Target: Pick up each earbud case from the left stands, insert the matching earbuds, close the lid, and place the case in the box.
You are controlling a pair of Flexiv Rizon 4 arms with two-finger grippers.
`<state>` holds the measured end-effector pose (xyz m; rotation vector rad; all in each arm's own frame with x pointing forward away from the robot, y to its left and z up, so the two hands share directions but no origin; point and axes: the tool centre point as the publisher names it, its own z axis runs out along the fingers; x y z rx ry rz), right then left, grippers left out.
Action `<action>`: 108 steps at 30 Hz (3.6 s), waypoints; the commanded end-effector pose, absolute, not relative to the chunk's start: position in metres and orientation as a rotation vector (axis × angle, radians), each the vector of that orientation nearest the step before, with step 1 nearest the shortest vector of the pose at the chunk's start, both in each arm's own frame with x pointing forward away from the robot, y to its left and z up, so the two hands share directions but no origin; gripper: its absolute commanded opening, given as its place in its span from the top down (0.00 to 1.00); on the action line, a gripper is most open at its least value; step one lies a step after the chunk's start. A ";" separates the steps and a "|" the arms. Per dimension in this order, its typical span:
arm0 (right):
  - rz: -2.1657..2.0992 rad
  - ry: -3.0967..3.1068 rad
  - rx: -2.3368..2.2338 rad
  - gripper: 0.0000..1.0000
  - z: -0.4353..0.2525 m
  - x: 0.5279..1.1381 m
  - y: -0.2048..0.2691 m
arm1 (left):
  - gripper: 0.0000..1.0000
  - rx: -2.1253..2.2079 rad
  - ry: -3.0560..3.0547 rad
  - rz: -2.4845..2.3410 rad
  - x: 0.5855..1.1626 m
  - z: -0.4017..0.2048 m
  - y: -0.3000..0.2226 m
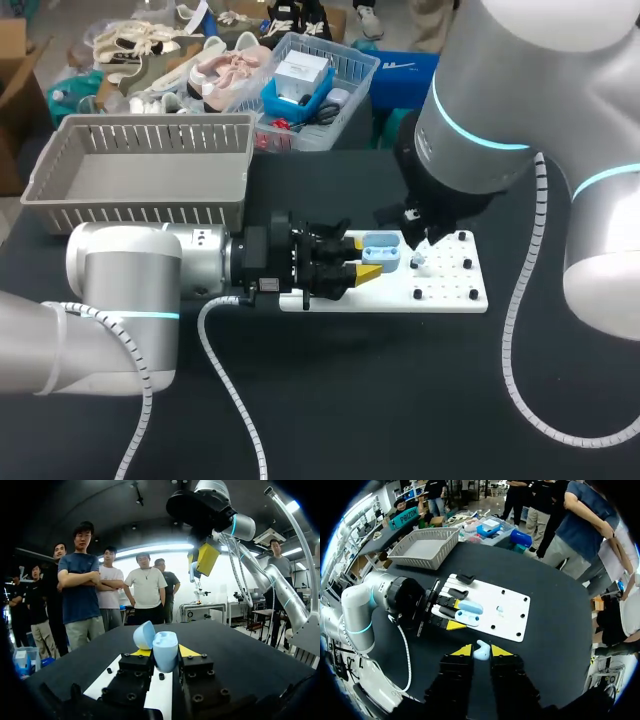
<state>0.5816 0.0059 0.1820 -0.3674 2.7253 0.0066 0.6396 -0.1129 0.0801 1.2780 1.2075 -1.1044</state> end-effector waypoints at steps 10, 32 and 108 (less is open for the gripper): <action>-0.096 2.706 -0.338 1.00 0.184 0.564 0.023 | 1.00 1.277 1.206 -1.104 0.640 0.079 -0.114; -0.100 2.731 -0.257 1.00 0.185 0.567 0.022 | 1.00 1.277 1.206 -1.104 0.640 0.079 -0.114; -0.307 2.983 0.218 1.00 0.144 0.612 0.041 | 1.00 1.277 1.206 -1.104 0.640 0.079 -0.114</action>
